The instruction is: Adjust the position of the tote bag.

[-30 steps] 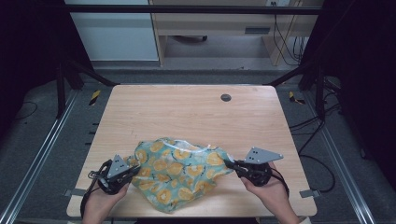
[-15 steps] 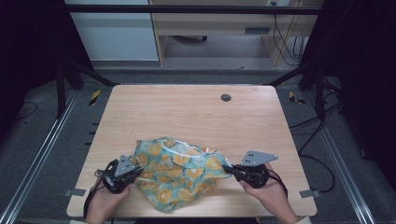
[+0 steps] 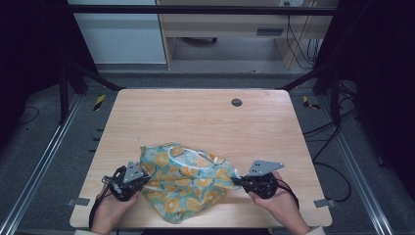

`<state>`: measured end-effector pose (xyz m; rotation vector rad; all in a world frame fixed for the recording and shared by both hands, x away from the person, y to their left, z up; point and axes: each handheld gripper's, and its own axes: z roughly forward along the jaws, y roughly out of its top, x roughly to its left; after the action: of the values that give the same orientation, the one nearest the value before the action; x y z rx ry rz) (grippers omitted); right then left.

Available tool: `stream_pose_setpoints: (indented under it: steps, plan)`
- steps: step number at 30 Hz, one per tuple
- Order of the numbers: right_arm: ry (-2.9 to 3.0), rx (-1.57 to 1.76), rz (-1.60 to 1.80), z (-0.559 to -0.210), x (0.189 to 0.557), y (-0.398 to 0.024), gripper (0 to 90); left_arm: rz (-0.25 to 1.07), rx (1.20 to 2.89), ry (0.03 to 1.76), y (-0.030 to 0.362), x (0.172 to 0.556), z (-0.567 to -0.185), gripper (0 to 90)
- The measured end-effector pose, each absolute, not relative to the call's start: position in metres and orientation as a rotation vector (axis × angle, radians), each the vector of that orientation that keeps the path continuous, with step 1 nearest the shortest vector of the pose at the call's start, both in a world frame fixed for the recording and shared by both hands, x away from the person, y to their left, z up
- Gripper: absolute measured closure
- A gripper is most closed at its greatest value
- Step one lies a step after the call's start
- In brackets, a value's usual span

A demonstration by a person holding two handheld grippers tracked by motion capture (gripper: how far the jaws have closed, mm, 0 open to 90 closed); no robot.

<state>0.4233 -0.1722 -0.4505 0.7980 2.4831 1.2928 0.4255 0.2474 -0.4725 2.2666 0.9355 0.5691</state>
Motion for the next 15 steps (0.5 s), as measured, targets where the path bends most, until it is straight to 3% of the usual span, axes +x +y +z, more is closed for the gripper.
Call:
stream_pose_setpoints:
  steps: [15]
  plan:
    - [2.560, 0.773, 1.189, -0.464, 0.426, -0.164, 89.0, 0.585, 2.273, 0.952, 0.246, 0.432, -0.475, 89.0]
